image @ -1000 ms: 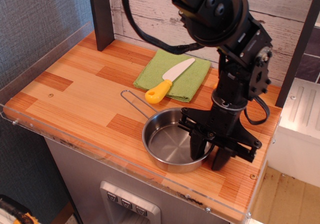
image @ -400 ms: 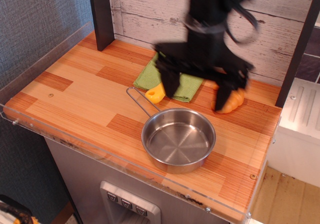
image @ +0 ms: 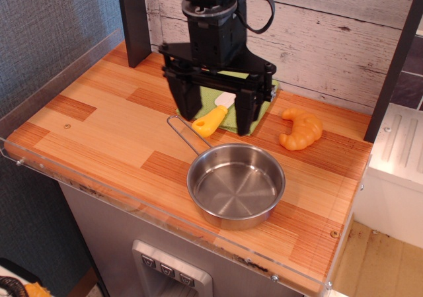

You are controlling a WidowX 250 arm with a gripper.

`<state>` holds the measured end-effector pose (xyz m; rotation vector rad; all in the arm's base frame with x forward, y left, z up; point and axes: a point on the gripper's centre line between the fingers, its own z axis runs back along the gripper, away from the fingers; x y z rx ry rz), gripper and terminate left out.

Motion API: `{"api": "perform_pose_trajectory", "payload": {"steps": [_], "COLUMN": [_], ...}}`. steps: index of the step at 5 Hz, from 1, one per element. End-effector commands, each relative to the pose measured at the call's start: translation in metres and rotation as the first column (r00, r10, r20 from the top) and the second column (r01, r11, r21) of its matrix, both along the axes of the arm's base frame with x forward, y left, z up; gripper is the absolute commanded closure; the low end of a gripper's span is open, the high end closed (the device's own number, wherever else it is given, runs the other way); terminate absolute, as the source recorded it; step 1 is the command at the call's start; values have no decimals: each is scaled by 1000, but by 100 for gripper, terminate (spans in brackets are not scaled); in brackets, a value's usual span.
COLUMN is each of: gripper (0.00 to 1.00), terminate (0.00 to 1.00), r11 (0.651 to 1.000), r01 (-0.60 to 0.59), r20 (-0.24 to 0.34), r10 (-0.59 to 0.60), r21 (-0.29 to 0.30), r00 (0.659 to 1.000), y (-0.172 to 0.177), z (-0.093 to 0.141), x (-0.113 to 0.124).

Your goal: Put the pot close to the bottom right hand corner of the table.

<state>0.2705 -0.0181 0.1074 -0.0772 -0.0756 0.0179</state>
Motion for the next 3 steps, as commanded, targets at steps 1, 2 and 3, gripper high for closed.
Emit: {"api": "perform_pose_trajectory", "payload": {"steps": [1,2,3], "gripper": [0,0,0], "terminate": [0,0,100], "r11": [995,995,995], "r01": [102,102,102], "r20": [5,5,5], "r10": [-102,-102,-102], "r21": [22,22,22], "r00": [995,995,995], "y": [8,8,8], "z": [7,7,7], "x": [16,16,16]}}
